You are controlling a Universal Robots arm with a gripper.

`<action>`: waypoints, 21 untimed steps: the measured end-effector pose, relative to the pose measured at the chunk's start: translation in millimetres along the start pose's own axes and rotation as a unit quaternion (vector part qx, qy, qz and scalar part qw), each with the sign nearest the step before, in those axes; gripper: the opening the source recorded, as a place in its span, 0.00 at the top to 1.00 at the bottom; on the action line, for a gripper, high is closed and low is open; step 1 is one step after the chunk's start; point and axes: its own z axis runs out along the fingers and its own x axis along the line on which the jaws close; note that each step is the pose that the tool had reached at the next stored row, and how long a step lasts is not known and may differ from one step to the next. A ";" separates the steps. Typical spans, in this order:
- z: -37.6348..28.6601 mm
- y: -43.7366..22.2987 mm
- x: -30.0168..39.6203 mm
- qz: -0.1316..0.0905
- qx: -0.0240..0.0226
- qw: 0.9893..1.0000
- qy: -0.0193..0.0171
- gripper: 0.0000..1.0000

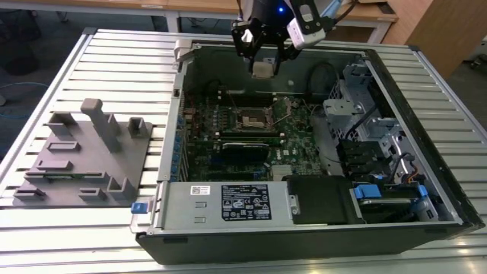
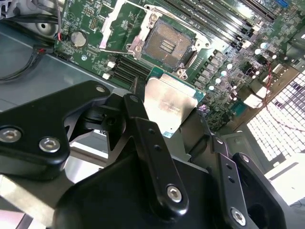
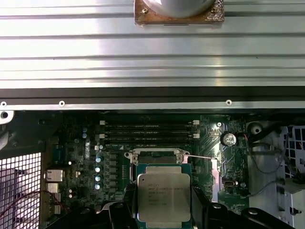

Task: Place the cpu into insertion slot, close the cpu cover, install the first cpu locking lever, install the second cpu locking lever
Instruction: 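Place the cpu into insertion slot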

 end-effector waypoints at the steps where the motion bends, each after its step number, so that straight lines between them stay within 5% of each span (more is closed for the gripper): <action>1: 0.6 -0.1 0.0 0.000 0.000 1.000 0.000 0.46; 21: 8.1 -0.7 0.1 -0.002 0.000 1.000 -0.001 0.46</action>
